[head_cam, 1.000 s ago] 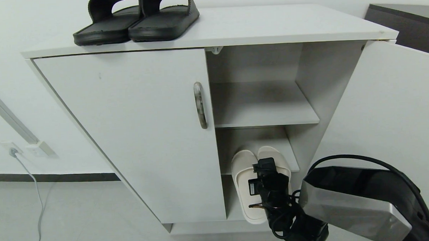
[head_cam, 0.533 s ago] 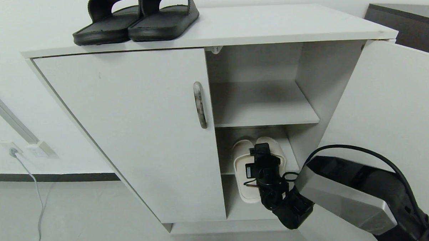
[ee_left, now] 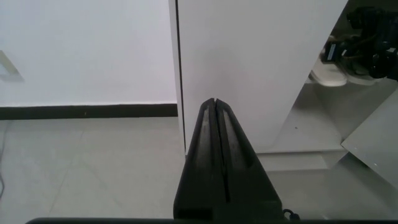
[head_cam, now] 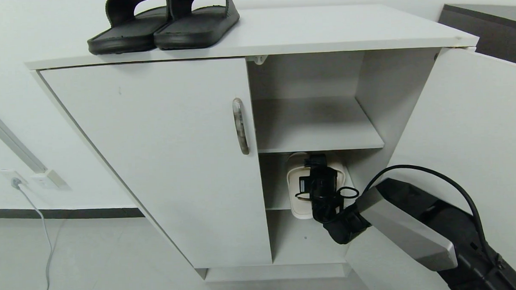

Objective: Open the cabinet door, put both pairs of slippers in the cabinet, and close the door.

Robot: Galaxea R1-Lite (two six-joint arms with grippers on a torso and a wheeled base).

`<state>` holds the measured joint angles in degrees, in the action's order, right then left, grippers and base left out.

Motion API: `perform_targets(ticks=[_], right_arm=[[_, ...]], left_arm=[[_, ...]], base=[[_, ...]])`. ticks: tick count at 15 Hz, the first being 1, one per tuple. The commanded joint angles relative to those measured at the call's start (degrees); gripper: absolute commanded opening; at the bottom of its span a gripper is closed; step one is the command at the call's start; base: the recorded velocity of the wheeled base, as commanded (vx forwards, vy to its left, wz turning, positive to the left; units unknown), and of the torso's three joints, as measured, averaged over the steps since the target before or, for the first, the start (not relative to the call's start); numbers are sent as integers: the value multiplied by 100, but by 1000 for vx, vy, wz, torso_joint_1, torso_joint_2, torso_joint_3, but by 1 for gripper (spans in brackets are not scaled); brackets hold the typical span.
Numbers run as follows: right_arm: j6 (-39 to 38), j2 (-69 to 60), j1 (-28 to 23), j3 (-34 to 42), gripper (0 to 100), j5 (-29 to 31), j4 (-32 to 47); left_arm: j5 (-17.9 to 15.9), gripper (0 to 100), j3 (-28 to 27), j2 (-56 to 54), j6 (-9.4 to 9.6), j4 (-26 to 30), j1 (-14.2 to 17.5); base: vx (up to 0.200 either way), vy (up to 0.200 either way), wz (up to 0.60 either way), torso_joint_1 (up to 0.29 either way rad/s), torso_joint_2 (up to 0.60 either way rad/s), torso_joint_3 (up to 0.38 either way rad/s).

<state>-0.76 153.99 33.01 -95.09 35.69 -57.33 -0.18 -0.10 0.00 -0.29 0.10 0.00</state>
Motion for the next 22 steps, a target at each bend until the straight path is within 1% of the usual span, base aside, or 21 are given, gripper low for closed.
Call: perform_targets(ticks=[1, 7, 8, 10, 12, 13, 15, 17, 19, 20, 22], right_arm=[[-4, 96, -32, -107, 0, -107, 12], [-4, 105, -40, -115, 0, -194, 56], [-4, 105, -40, -115, 100, -203, 56], [-4, 105, -32, -54, 100, -194, 47], [76, -18, -5, 342, 100, -194, -76], [163, -247, 56, 825, 100, -194, -463], [190, -721, 197, 1704, 100, -150, -999], [172, -1389, 443, 2917, 100, -124, -1535], [76, -1952, 654, 4024, 100, -107, -1843], [-74, -2277, 803, 4736, 100, -107, -2063], [-197, -2717, 874, 5694, 100, -124, -2405]], left_arm=[[1, 0, 1, 9, 3, -1, 0], [1, 0, 1, 0, 3, -1, 0], [1, 0, 1, 0, 3, -1, 0], [1, 0, 1, 0, 3, -1, 0], [1, 0, 1, 0, -6, -1, 0], [1, 0, 1, 9, -6, -1, 0], [-8, 0, 1, 0, -6, -1, 0], [-17, 0, 1, 9, 3, -1, 0], [-17, 0, 1, 0, 3, -1, 0], [-17, 0, 1, 9, 3, -1, 0], [-17, 0, 1, 9, 3, -1, 0]], base=[[0, 0, 0, 0, 0, 0], [0, 0, 0, 0, 0, 0], [0, 0, 0, 0, 0, 0], [0, 0, 0, 0, 0, 0], [0, 0, 0, 0, 0, 0], [0, 0, 0, 0, 0, 0], [0, 0, 0, 0, 0, 0], [0, 0, 0, 0, 0, 0], [0, 0, 0, 0, 0, 0], [0, 0, 0, 0, 0, 0], [0, 0, 0, 0, 0, 0]])
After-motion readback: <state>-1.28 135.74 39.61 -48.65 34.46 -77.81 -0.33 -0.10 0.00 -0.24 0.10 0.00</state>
